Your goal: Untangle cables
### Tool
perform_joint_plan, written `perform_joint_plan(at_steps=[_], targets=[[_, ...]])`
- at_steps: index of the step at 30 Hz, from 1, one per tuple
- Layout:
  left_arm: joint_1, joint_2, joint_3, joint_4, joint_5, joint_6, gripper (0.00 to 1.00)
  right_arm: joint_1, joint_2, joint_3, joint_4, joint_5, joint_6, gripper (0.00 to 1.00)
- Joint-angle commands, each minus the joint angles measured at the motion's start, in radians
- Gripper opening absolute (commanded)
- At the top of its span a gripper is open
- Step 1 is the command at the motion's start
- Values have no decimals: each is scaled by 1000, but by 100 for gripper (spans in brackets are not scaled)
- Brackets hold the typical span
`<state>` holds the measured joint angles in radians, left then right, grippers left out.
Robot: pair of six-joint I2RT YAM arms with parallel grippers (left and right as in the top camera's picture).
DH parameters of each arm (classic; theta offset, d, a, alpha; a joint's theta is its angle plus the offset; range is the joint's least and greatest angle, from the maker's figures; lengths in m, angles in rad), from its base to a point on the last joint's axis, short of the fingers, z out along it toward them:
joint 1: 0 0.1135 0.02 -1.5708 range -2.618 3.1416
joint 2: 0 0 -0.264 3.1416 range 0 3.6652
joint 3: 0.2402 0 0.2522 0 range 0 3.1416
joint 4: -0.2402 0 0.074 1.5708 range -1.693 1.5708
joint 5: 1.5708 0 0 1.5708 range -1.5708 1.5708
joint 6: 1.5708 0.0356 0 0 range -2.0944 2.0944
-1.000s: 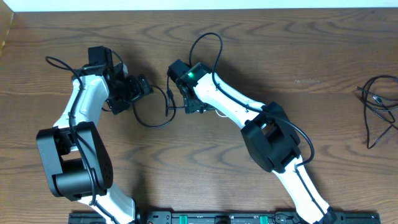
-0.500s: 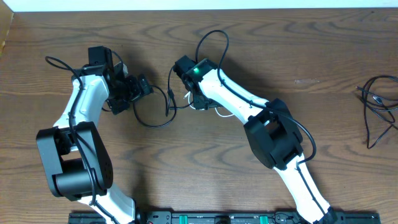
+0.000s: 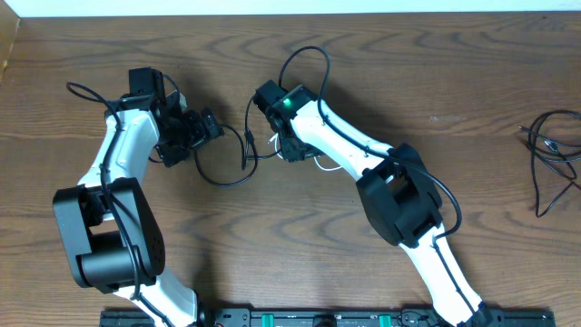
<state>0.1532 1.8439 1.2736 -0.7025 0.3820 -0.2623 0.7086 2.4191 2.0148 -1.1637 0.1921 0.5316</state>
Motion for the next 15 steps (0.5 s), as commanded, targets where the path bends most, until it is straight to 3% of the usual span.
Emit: perform_joint_plan(at_steps=[1,3,6,15], targets=[[-4,-2,-10,-3,-10,-2,100,-26,51,-16,-20,-10,-64,43],[-4,-2,-10,-3,-10,-2,100,-39,51,-16,-29,-8,-91,30],[-4,-2,-10,-3,-10,-2,100,-65,51,-16,-45,-8,-111,18],[-4,-2,-10,-3,-10,-3,100,-158,51,-16,-116,-7,-188,1]])
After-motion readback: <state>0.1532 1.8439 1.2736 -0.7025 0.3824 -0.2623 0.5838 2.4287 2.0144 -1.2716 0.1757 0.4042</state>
